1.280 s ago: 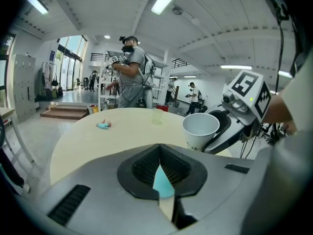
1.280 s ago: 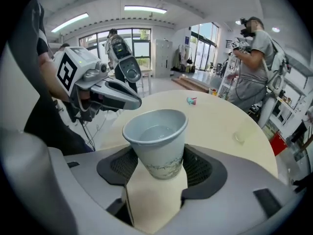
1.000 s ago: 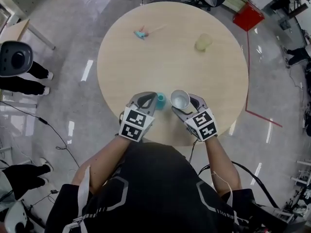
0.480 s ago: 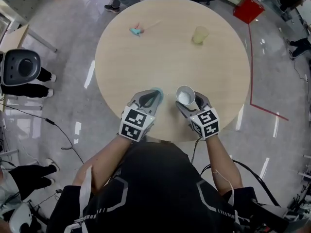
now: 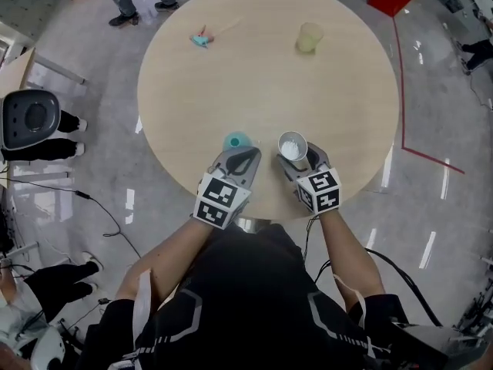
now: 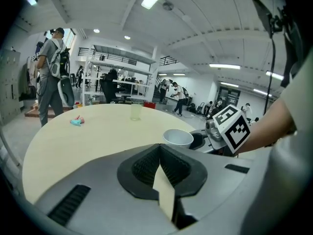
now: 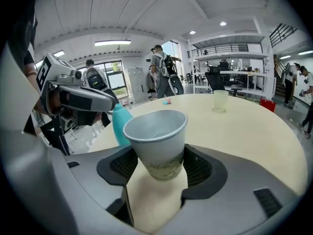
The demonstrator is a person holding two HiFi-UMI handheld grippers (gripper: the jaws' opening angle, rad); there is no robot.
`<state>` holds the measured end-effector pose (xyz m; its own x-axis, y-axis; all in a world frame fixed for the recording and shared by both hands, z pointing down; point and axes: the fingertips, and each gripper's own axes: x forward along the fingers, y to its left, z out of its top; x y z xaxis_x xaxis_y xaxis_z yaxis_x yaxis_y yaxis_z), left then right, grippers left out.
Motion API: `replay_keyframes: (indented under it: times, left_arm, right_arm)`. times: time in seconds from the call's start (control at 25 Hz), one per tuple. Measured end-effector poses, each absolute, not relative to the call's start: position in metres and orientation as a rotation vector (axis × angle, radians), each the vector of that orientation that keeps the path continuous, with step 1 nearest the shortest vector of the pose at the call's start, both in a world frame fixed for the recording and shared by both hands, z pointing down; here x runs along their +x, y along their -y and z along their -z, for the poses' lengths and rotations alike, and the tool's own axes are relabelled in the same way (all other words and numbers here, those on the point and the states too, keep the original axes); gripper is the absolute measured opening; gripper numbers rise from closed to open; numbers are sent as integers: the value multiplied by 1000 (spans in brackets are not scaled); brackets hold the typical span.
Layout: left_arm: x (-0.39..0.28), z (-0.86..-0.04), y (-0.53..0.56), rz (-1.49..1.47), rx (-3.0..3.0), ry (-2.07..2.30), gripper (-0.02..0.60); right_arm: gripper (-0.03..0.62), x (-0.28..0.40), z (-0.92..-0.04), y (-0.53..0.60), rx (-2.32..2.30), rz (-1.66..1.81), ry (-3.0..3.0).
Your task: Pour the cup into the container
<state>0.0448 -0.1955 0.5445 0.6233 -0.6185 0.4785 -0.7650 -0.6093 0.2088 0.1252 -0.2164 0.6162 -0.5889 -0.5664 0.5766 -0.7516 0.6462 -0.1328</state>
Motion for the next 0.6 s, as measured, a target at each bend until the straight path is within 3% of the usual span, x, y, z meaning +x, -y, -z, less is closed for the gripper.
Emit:
replay_keyframes:
  times: [0.6]
  left_arm:
    - [78,-608,195,-549,2344,1091,2]
  right_arm:
    - [288,150,-657,220,1180,-602,2353]
